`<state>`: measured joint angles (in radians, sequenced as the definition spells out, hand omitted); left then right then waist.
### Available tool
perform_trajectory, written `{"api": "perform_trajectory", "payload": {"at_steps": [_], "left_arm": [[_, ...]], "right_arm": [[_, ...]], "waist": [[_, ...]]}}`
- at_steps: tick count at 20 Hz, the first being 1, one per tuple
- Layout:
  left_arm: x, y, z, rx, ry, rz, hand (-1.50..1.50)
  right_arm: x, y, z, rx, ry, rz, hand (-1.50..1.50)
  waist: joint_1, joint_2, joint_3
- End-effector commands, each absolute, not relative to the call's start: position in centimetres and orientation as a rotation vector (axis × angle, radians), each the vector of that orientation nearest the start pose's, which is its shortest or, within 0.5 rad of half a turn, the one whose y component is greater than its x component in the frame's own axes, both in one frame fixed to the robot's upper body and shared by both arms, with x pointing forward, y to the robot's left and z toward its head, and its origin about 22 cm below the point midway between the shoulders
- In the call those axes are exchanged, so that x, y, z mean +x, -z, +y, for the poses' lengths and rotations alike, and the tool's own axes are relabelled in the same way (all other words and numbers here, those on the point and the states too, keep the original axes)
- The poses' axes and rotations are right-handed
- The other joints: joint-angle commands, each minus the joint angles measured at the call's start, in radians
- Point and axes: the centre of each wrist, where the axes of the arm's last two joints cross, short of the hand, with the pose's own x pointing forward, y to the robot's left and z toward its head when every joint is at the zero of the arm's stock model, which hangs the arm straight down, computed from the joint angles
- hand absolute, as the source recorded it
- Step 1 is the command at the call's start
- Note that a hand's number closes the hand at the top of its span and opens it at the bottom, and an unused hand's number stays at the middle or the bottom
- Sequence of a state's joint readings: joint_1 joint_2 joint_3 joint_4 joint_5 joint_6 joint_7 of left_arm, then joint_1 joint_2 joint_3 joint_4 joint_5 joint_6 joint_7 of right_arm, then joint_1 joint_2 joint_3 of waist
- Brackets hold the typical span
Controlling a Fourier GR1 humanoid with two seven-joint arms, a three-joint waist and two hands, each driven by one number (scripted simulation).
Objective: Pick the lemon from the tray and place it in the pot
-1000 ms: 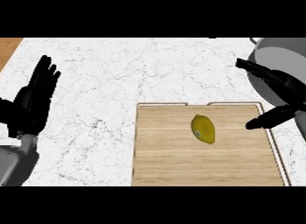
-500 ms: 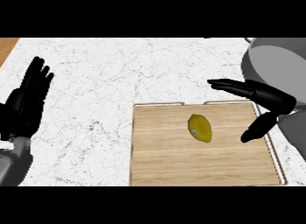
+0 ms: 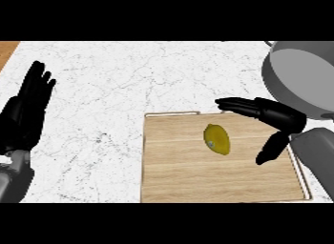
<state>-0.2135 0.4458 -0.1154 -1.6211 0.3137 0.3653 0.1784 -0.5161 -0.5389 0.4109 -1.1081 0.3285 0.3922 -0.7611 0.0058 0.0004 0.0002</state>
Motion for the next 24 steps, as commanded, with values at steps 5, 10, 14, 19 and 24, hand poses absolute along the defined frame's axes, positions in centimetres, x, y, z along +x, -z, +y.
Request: {"api": "perform_trajectory", "payload": {"at_steps": [5, 10, 14, 19, 24], "left_arm": [[28.2, -7.2, 27.9, 0.199, -0.071, -1.606, 0.00], [29.1, -9.3, 27.1, 0.207, -0.054, -1.615, 0.00], [28.8, -8.5, 28.9, 0.191, -0.067, -1.614, 0.00], [28.4, -9.0, 27.7, 0.185, -0.063, -1.602, 0.00], [27.3, -8.6, 28.2, 0.188, -0.065, -1.605, 0.00]], "right_arm": [[32.8, -3.1, -25.0, 0.223, -1.504, -1.716, -1.50], [36.0, -3.3, -22.4, 0.266, -1.472, -1.757, -1.50], [35.4, -1.6, -22.8, 0.234, -1.483, -1.750, -1.50], [36.6, 0.6, -21.7, 0.213, -1.491, -1.704, -1.50], [36.0, 1.0, -22.2, 0.243, -1.519, -1.694, -1.50]], "waist": [[-0.009, -0.002, -0.001], [-0.002, 0.000, 0.000], [-0.002, 0.000, 0.000], [0.003, 0.001, 0.000], [0.003, 0.001, 0.000]]}}
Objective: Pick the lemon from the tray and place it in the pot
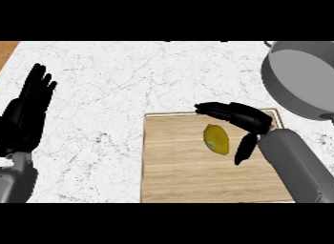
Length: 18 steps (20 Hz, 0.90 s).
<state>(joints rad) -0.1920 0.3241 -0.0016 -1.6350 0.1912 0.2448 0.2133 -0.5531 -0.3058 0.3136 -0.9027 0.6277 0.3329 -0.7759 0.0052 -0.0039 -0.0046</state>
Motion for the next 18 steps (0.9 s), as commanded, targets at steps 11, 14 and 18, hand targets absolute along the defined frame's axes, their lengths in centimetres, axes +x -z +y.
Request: {"api": "perform_trajectory", "payload": {"at_steps": [11, 14, 18], "left_arm": [[27.9, -8.9, 28.5, 0.197, -0.068, -1.615, 0.00], [28.5, -7.9, 27.6, 0.190, -0.092, -1.601, 0.00], [28.1, -8.0, 28.7, 0.209, -0.085, -1.607, 0.00]], "right_arm": [[34.1, 2.0, -20.5, 0.242, -1.612, -1.817, 1.50], [33.9, 2.4, -21.5, 0.212, -1.614, -1.861, 1.50], [32.6, 2.3, -23.4, -0.015, -1.621, -1.604, 1.50]], "waist": [[-0.003, 0.003, 0.005], [-0.006, 0.004, 0.005], [-0.034, -0.005, 0.003]]}}
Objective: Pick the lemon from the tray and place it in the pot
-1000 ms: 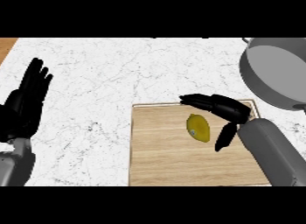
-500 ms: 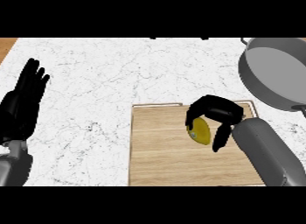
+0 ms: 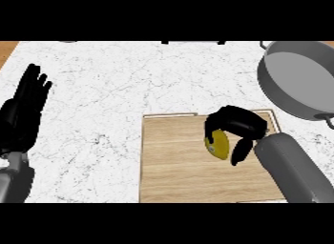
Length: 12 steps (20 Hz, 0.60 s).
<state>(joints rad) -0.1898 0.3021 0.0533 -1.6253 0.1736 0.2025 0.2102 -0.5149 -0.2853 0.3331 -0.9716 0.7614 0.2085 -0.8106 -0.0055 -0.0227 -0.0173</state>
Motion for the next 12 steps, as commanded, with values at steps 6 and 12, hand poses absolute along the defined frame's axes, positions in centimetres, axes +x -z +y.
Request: {"api": "perform_trajectory", "payload": {"at_steps": [6, 12], "left_arm": [[27.6, -7.6, 29.6, 0.265, -0.117, -1.582, 0.00], [27.7, -8.4, 29.8, 0.249, -0.116, -1.592, 0.00]], "right_arm": [[30.5, 0.8, -22.6, -0.278, -1.579, -1.368, 1.50], [28.3, -5.8, -23.7, -0.443, -1.173, -1.622, 1.50]], "waist": [[-0.051, 0.002, 0.013], [-0.056, 0.005, 0.015]]}}
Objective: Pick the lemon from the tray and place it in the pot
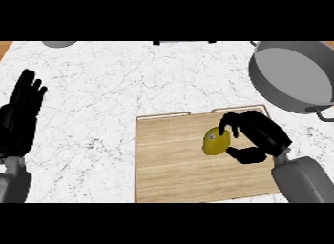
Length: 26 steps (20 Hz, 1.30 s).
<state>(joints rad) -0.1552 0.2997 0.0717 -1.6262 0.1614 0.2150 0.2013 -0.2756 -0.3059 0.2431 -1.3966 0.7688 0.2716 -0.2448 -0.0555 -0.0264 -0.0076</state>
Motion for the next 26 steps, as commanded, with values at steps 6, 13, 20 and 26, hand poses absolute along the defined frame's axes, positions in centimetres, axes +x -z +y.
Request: {"api": "perform_trajectory", "payload": {"at_steps": [6, 13, 20, 26], "left_arm": [[28.1, -8.3, 28.3, 0.252, -0.106, -1.599, 0.00], [29.6, -7.8, 27.4, 0.192, -0.085, -1.598, 0.00], [29.5, -8.8, 27.3, 0.190, -0.063, -1.612, 0.00], [28.1, -7.8, 27.6, 0.180, -0.068, -1.606, 0.00]], "right_arm": [[25.3, -11.8, -25.7, -0.686, -0.833, -1.811, 1.50], [24.6, -16.5, -29.3, -0.860, -0.617, -1.806, 1.50], [29.8, -18.9, -34.7, -0.789, -0.467, -1.783, 1.50], [32.2, -16.3, -39.0, -0.770, -0.442, -1.733, 1.50]], "waist": [[-0.002, 0.014, 0.007], [0.043, 0.026, 0.007], [0.061, 0.030, 0.008], [0.064, 0.029, 0.008]]}}
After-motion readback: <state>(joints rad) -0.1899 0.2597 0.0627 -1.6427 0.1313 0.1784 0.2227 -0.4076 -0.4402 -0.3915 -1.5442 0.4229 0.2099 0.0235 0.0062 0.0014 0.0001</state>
